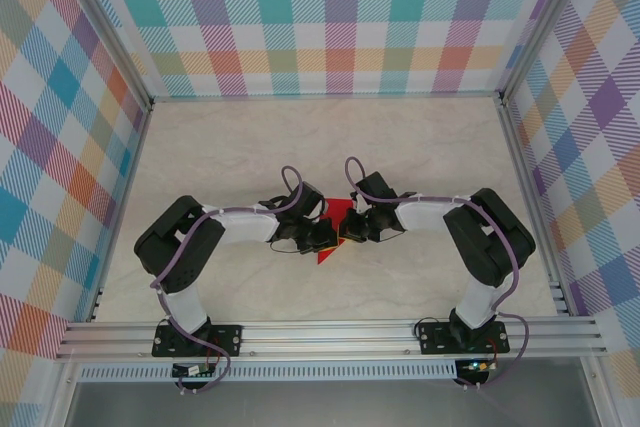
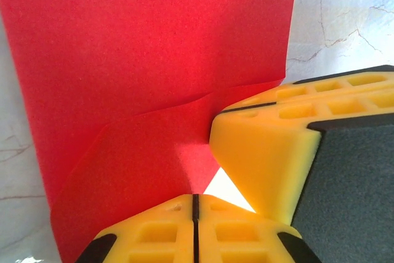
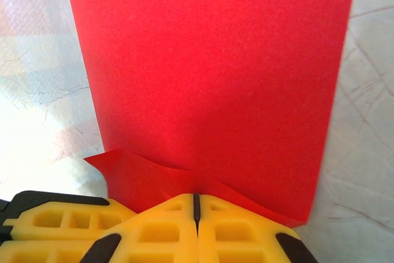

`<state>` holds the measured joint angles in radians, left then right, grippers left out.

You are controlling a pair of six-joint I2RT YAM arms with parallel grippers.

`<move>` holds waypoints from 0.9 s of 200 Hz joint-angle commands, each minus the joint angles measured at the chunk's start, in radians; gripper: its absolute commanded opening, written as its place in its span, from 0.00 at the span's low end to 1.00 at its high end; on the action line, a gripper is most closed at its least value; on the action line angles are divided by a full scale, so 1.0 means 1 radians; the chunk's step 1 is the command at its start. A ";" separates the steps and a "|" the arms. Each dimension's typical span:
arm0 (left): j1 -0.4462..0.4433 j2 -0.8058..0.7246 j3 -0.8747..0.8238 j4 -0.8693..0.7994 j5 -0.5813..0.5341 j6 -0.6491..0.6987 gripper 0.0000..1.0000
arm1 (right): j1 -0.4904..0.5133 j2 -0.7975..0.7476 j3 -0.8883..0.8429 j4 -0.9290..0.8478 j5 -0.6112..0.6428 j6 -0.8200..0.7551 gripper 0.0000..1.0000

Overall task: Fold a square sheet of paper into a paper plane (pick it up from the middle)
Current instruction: Third fold the triangle at the center of the table.

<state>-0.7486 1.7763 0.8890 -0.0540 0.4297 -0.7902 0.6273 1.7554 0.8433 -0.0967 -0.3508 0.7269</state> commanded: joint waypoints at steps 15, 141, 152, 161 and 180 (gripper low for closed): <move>-0.004 0.029 0.000 -0.019 -0.025 0.030 0.08 | 0.006 0.070 -0.048 -0.053 0.064 0.014 0.05; -0.004 0.001 -0.155 -0.132 -0.027 0.103 0.07 | 0.005 0.089 -0.033 -0.114 0.111 0.004 0.05; -0.004 -0.006 -0.171 -0.133 -0.028 0.107 0.07 | 0.005 0.092 -0.032 -0.120 0.113 0.002 0.05; -0.003 -0.012 -0.181 -0.136 -0.030 0.109 0.07 | 0.004 0.094 -0.029 -0.127 0.114 -0.002 0.05; -0.004 -0.024 -0.205 -0.138 -0.037 0.109 0.07 | 0.005 0.102 -0.022 -0.141 0.121 -0.006 0.05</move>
<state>-0.7475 1.7321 0.7746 0.0513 0.4194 -0.7090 0.6308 1.7710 0.8551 -0.0982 -0.3618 0.7261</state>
